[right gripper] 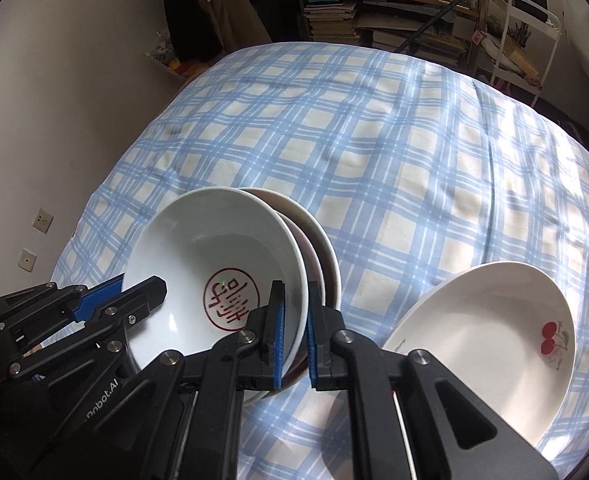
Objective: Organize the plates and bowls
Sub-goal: 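Carry the stamped bowl with the left tool and lower it onto the bowl stack, then open both tools to release the stamped bowl into the stack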
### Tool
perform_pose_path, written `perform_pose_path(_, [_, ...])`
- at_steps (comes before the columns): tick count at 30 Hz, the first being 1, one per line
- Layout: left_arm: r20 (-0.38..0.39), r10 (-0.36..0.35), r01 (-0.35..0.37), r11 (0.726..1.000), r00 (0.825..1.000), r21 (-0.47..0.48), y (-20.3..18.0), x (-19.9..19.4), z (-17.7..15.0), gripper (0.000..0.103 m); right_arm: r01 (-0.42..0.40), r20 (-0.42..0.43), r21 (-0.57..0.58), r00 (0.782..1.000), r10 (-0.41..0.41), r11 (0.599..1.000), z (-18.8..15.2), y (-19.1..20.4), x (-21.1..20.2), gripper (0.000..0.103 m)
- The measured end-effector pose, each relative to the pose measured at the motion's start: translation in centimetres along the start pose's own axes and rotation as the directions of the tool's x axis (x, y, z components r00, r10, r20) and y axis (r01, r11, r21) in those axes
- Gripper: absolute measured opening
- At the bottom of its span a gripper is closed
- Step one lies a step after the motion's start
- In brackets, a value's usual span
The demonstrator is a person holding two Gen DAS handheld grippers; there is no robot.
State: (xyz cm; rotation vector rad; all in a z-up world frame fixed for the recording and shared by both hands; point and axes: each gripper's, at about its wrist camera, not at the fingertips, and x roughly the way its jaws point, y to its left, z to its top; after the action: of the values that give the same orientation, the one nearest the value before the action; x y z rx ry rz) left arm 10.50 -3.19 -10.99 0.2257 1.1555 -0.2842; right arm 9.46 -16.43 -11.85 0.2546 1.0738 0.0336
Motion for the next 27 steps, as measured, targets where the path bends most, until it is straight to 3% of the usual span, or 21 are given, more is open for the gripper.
perform_pose_path(20, [0.037, 0.017, -0.015, 0.998, 0.999, -0.055, 1.9, -0.6, 0.2, 0.019, -0.077, -0.020, -0.016, 0.997, 0.076, 0.997, 0.3, -0.5, -0.8, 0.021])
perform_pose_path(27, [0.018, 0.016, -0.015, 0.997, 1.000, -0.079, 2.7, -0.1, 0.3, 0.022, -0.081, 0.019, -0.014, 0.997, 0.081, 0.997, 0.7, -1.1, -2.2, 0.028])
